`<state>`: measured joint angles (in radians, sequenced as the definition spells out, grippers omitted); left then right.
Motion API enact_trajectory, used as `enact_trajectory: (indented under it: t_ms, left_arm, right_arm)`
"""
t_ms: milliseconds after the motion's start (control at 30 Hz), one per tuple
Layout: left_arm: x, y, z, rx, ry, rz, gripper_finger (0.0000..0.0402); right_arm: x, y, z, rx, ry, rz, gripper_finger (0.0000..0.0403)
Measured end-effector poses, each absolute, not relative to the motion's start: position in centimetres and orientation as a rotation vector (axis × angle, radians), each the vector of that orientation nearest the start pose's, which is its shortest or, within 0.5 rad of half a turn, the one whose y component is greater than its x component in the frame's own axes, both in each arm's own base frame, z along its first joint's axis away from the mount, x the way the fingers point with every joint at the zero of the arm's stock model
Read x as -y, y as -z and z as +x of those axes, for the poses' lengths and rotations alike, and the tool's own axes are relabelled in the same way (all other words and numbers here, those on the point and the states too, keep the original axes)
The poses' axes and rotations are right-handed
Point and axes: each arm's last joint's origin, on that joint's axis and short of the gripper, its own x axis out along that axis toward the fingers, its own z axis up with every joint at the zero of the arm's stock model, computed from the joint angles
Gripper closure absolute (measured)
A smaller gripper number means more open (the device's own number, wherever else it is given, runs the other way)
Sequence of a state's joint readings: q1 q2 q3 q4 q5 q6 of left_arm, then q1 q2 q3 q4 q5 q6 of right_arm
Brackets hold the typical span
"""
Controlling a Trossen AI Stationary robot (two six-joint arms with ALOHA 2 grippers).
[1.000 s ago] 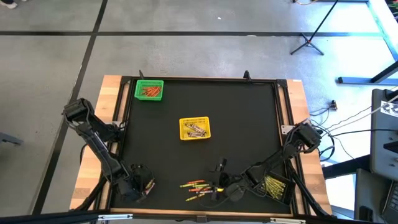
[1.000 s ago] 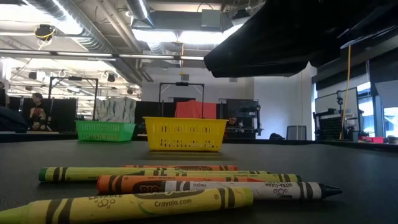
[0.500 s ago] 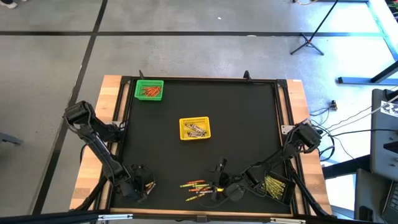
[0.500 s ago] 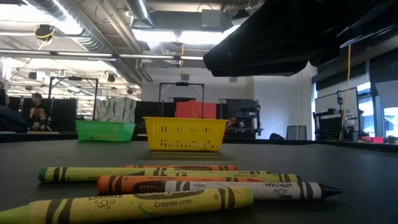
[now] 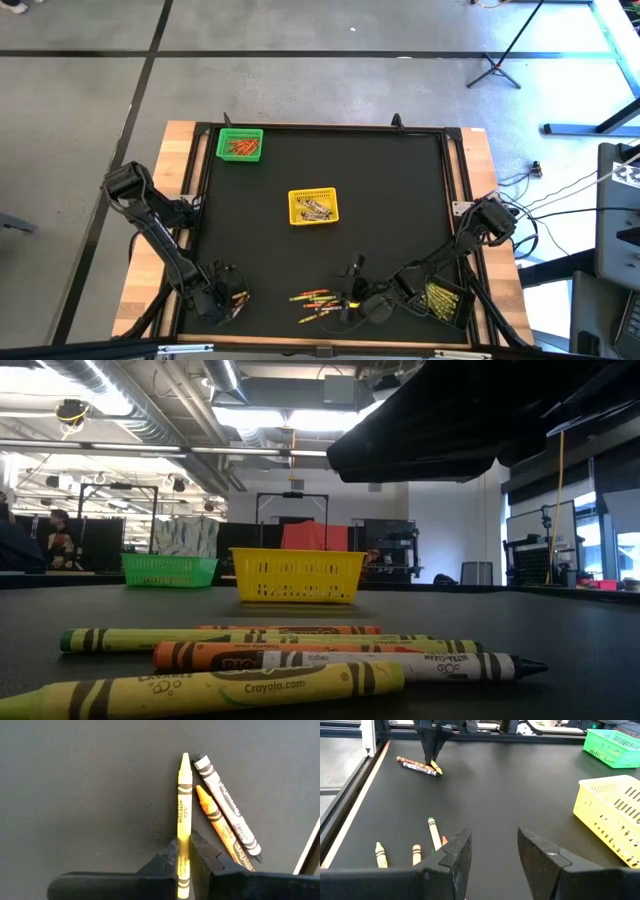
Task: Sort crayons
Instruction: Put the green crayon into the black bin
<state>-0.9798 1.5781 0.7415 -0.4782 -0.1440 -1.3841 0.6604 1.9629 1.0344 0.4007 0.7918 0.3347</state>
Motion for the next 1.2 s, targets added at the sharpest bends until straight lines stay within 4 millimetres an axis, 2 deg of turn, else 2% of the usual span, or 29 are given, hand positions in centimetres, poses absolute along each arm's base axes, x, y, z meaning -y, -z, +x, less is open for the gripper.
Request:
enact_trajectory:
  t_ms: [167,333,700,900,1200]
  left_arm:
    - [20.4,-14.1,14.3,-1.276,-0.162,-0.427,0.0391]
    - [20.2,-15.8,14.6,-1.119,-0.111,-0.401,0.039]
    - [21.3,-17.6,16.9,-0.595,-0.066,-0.102,0.039]
    - [21.6,-17.4,19.0,-0.498,-0.048,0.03,0.039]
    - [21.8,-17.1,22.8,-0.327,-0.031,0.124,0.039]
  right_arm:
    - [-22.4,-14.3,32.2,-0.366,0.193,-0.02,0.0246]
    - [-22.4,-14.3,32.3,-0.362,0.192,-0.016,0.0244]
    - [-20.9,-15.0,34.5,-0.308,0.049,0.098,0.0156]
    - [-20.8,-14.3,35.8,-0.167,-0.04,0.043,0.0161]
    - [-21.2,-15.4,37.2,-0.081,-0.092,0.006,0.0179]
